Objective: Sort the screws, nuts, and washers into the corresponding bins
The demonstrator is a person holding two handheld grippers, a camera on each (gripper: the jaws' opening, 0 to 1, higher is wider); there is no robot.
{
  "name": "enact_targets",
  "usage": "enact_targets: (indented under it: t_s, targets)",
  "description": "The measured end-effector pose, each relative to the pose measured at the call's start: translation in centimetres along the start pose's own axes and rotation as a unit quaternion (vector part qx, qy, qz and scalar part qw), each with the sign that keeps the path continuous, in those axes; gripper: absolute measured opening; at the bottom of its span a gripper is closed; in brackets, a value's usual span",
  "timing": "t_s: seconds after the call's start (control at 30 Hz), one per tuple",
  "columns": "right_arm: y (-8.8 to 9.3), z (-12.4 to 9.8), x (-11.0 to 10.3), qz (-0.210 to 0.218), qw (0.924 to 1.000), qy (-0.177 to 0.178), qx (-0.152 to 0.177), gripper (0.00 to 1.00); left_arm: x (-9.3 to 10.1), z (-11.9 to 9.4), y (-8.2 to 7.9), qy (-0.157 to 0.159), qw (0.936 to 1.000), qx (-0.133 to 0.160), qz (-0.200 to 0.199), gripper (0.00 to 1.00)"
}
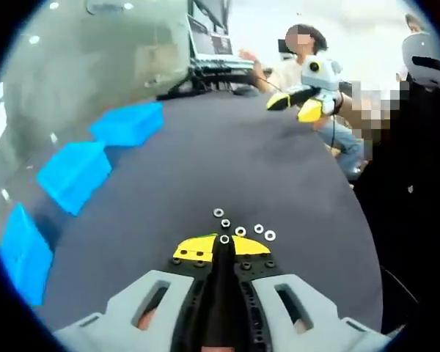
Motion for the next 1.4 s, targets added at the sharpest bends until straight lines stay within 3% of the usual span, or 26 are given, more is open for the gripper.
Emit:
enact_targets:
  t_s: [0.07,0.17,0.3,0.4,0.5,0.6,0.77,0.8,0.93,1.0,1.13,1.2,1.27,1.3,1.4]
  targets:
    - [-0.1,0.2,-0.1,-0.002,1.0000,-0.002,0.000,0.32,0.2,-0.8,-0.3,-0.016,0.9998,0.013,0.007,0.03]
    - [-0.3,0.4,-0.2,-0.004,1.0000,-0.004,0.000,0.32,0.2,-2.1,-1.4,-0.045,0.9972,0.059,-0.008,0.03]
    - [-0.6,0.8,-0.3,-0.007,1.0000,-0.004,0.003,0.32,0.1,-4.5,-2.6,-0.101,0.9877,0.118,-0.016,0.03]
    - [-1.0,1.0,-0.4,-0.008,0.9999,-0.005,0.005,0.32,0.2,-6.1,-2.7,-0.135,0.9799,0.146,-0.019,0.03]
    - [-1.2,1.1,-0.6,-0.011,0.9999,-0.007,0.005,0.32,0.0,-8.1,-2.7,-0.189,0.9670,0.169,-0.024,0.03]
    - [-1.4,1.3,-0.8,-0.014,0.9999,-0.009,0.003,0.32,0.0,-9.5,-2.3,-0.220,0.9566,0.187,-0.038,0.03]
    - [-1.5,1.7,-1.0,-0.017,0.9998,-0.012,0.002,0.31,-0.3,-12.2,-1.3,-0.286,0.9265,0.231,-0.081,0.03]
    - [-1.6,1.8,-1.1,-0.018,0.9998,-0.014,0.001,0.31,-0.3,-12.6,-1.0,-0.294,0.9226,0.235,-0.084,0.03]
    - [-1.8,2.2,-1.4,-0.021,0.9996,-0.019,-0.001,0.31,-0.5,-13.3,-0.4,-0.310,0.9171,0.236,-0.084,0.03]
    - [-1.9,2.3,-1.5,-0.022,0.9995,-0.021,0.000,0.31,-1.1,-13.8,-0.2,-0.320,0.9128,0.239,-0.085,0.03]
    - [-1.9,2.5,-1.6,-0.021,0.9995,-0.022,0.001,0.31,-3.6,-15.2,0.3,-0.364,0.8950,0.241,-0.093,0.03]
    - [-1.8,2.5,-1.7,-0.020,0.9995,-0.023,0.001,0.31,-5.1,-16.0,0.4,-0.385,0.8853,0.243,-0.095,0.03]
    - [-1.7,2.6,-1.8,-0.018,0.9996,-0.024,0.000,0.31,-6.8,-16.3,0.4,-0.396,0.8807,0.241,-0.098,0.03]
    - [-1.6,2.6,-1.8,-0.017,0.9996,-0.024,0.000,0.31,-7.8,-16.7,0.4,-0.409,0.8745,0.240,-0.100,0.03]
    - [-1.5,2.7,-2.0,-0.017,0.9995,-0.026,-0.002,0.31,-10.6,-16.9,0.0,-0.419,0.8679,0.244,-0.107,0.03]
Point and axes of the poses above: the point that each gripper's makers call its tool centre point, and the gripper's own axes: z roughly forward along the fingers, x roughly to its right, y roughly out of its underside, the point moved 3 cm from there along -z, roughly backward along the fingers, and after that the axes turned 2 degrees about y, right-handed, at the moved point
